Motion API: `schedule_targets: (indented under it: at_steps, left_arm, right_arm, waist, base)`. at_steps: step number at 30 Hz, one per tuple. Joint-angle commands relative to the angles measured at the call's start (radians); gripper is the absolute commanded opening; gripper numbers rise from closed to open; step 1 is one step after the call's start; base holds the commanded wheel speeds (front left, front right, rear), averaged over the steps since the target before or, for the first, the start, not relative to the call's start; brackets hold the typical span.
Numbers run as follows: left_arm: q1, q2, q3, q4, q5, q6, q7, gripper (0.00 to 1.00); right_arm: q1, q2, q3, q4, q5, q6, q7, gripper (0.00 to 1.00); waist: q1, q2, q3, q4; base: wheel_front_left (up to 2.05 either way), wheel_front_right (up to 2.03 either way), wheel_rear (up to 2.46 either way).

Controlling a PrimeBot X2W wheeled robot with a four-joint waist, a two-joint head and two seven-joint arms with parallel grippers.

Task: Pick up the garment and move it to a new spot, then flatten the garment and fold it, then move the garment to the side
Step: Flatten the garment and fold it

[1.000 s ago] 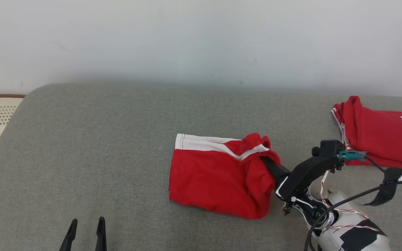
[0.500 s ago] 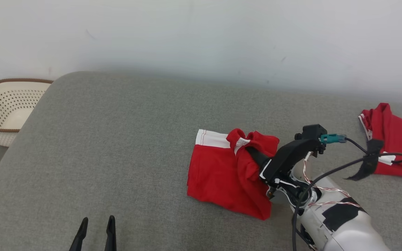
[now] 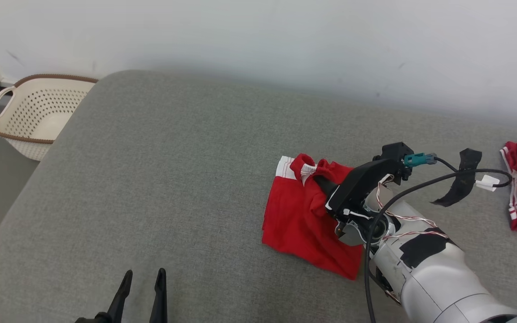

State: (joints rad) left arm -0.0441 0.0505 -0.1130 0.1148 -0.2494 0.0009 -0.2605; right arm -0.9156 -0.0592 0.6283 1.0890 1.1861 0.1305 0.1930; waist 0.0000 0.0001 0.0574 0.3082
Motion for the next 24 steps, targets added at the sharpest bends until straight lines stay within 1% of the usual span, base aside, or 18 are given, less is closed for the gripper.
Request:
schedule_targets:
  at_steps: [1, 8, 9, 10, 11, 12, 15, 18, 24]
  left_arm:
    - [-0.007, 0.001, 0.0, 0.005, -0.004, -0.002, -0.005, 1.0]
    - [-0.018, 0.0, -0.007, 0.015, -0.013, -0.001, -0.005, 1.0]
    - [-0.02, 0.0, -0.007, 0.016, -0.013, 0.0, -0.005, 1.0]
    - [-0.02, 0.001, -0.006, 0.017, -0.013, 0.001, -0.005, 1.0]
    - [-0.02, 0.001, -0.005, 0.017, -0.012, 0.004, -0.005, 1.0]
    - [-0.018, 0.0, -0.003, 0.017, -0.011, 0.005, -0.005, 1.0]
    - [-0.011, 0.001, 0.006, 0.016, -0.006, 0.006, -0.005, 1.0]
    - [-0.005, 0.001, 0.015, 0.012, -0.002, 0.003, -0.005, 1.0]
    - [0.009, 0.0, 0.031, 0.004, 0.012, -0.002, -0.005, 1.0]
  right_arm:
    - [-0.01, 0.005, 0.008, 0.009, 0.001, 0.0, -0.007, 0.0]
    - [-0.025, 0.01, 0.034, 0.051, 0.002, 0.0, -0.046, 0.0]
    - [-0.024, 0.01, 0.039, 0.049, 0.006, 0.0, -0.049, 0.19]
    - [-0.023, 0.01, 0.046, 0.046, 0.007, 0.0, -0.054, 0.51]
    - [-0.02, 0.01, 0.051, 0.042, 0.011, 0.0, -0.054, 0.91]
    - [-0.015, 0.01, 0.057, 0.038, 0.015, 0.0, -0.057, 1.0]
    - [-0.005, 0.01, 0.07, 0.02, 0.024, 0.0, -0.067, 1.0]
    - [0.002, 0.009, 0.081, -0.012, 0.02, 0.0, -0.101, 1.0]
    - [0.034, -0.043, 0.115, -0.102, 0.0, 0.0, -0.189, 1.0]
  waist:
    - [0.0, -0.0001, 0.012, 0.014]
    - [0.0, -0.0001, 0.025, 0.032]
    - [0.0, -0.0001, 0.026, 0.033]
    - [0.0, -0.0001, 0.025, 0.032]
    - [0.0, -0.0001, 0.024, 0.031]
    - [0.0, -0.0001, 0.023, 0.029]
    - [0.0, -0.0001, 0.016, 0.019]
    - [0.0, -0.0001, 0.01, 0.008]
    - [0.0, -0.0001, -0.005, -0.014]
  base:
    - [0.0, 0.0, 0.0]
    - [0.0, 0.0, 0.0]
    - [0.0, 0.0, 0.0]
    - [0.0, 0.0, 0.0]
    - [0.0, 0.0, 0.0]
    - [0.0, 0.0, 0.0]
    - [0.0, 0.0, 0.0]
    - [0.0, 0.0, 0.0]
    - [0.0, 0.0, 0.0]
